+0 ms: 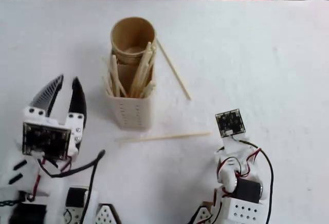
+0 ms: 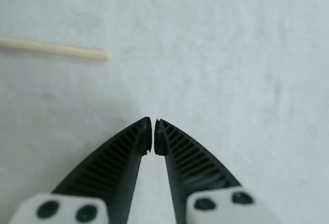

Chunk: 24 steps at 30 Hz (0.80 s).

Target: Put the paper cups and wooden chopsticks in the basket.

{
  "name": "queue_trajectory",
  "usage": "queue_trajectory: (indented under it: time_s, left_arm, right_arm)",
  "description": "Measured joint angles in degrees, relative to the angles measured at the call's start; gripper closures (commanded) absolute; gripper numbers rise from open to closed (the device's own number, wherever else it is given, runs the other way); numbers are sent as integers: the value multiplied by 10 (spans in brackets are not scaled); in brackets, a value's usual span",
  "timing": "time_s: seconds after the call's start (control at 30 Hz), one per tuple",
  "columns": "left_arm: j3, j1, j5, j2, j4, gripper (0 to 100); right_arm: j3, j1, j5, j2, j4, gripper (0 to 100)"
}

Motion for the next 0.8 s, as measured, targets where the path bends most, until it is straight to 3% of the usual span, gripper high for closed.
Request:
queue_trajectory:
  time_s: [0.13, 0.37, 0.5, 0.63, 0.8]
  left_arm:
    - [117, -54, 0, -105, 0, 898]
    - [305, -94, 0, -108, -2, 899]
    - [435, -95, 0, -105, -43, 900]
    - [455, -98, 0, -106, -30, 901]
    - [455, -98, 0, -105, 66, 900]
  right_arm:
    - [0, 0, 0, 0, 0, 974]
    - [0, 0, 0, 0, 0, 974]
    - [0, 0, 0, 0, 0, 974]
    - [0, 0, 0, 0, 0, 974]
    - [0, 0, 0, 0, 0, 974]
